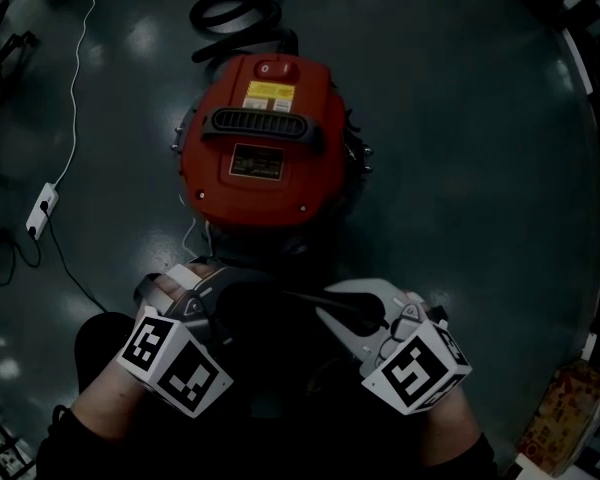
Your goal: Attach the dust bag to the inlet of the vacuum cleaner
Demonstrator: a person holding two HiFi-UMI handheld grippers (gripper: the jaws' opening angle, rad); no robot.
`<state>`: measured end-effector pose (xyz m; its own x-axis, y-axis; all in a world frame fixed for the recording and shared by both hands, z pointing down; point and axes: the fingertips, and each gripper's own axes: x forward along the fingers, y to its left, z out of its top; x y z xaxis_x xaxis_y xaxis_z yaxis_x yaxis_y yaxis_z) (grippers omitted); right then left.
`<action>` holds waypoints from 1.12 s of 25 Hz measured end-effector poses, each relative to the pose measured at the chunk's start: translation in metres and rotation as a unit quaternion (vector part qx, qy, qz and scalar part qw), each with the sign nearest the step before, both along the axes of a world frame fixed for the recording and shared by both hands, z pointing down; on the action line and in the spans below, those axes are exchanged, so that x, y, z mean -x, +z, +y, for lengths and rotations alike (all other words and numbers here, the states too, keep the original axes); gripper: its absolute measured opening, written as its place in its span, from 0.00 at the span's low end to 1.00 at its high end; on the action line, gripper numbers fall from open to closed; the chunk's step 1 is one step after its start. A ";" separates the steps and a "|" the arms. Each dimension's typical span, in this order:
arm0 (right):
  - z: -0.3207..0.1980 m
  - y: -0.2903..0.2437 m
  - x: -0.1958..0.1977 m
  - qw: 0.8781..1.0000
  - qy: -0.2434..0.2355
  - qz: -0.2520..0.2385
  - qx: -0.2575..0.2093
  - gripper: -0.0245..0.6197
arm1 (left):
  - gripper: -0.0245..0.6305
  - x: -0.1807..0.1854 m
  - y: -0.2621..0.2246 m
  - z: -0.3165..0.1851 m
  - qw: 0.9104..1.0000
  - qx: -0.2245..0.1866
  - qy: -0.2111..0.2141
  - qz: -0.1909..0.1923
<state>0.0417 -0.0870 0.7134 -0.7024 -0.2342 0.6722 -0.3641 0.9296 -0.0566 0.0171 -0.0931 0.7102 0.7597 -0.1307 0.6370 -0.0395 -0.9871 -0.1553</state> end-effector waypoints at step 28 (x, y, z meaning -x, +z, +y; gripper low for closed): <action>-0.013 0.001 0.009 0.993 -0.079 0.063 -0.055 0.14 | 0.12 0.008 0.003 -0.002 1.000 0.009 -0.021 0.005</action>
<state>0.0328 -0.1005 0.7143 -0.6476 -0.2042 0.7341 -0.2110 0.9738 0.0847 0.0094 -0.0956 0.7132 0.7605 -0.1515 0.6314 -0.0835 -0.9871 -0.1363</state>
